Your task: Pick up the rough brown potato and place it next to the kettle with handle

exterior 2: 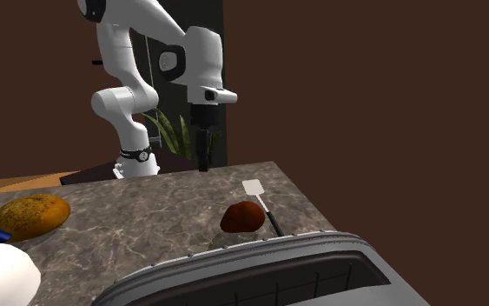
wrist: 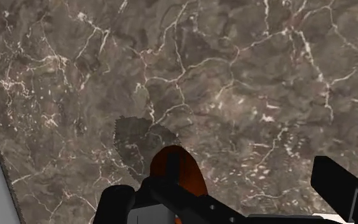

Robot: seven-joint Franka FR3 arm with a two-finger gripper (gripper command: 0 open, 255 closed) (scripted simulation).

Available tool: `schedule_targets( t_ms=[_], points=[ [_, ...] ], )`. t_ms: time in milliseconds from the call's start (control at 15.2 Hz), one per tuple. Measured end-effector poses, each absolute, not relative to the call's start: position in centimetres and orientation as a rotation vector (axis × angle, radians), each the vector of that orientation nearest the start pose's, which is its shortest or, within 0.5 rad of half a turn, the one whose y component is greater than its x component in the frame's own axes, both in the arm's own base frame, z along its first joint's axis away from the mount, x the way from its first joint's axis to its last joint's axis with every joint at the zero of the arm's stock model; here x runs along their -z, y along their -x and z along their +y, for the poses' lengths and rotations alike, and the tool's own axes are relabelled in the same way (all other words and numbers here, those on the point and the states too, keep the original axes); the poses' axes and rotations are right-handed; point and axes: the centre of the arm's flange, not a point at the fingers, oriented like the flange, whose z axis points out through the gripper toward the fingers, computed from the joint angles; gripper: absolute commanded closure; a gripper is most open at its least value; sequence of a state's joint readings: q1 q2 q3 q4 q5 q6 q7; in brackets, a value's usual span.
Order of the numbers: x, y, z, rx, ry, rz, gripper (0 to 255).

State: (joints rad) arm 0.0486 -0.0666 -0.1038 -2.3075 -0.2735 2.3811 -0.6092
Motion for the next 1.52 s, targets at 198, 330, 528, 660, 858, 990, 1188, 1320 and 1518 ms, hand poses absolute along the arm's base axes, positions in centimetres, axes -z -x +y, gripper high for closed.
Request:
schedule_targets(
  t_ms=[198,330,528,660,858,990,1188,1320,1518],
  points=[
    [-36.0,-54.1,-2.9,0.138,3.121,-1.342,0],
    [-34.6,-56.1,-2.8,0.155,3.104,-1.425,0],
    [-32.3,-58.6,-2.0,0.177,3.074,-1.544,0],
    [-31.0,-59.5,-2.1,0.183,3.066,-1.574,0],
    [-29.8,-60.0,-2.5,0.185,3.063,-1.582,0],
    [-28.8,-60.5,-2.6,0.186,3.063,-1.583,0],
    [-28.0,-60.6,-2.8,0.186,3.063,-1.584,0],
    [-27.9,-60.6,-2.9,0.186,3.063,-1.584,0],
    [-27.9,-60.6,-2.9,0.186,3.063,-1.584,255]
  ],
)
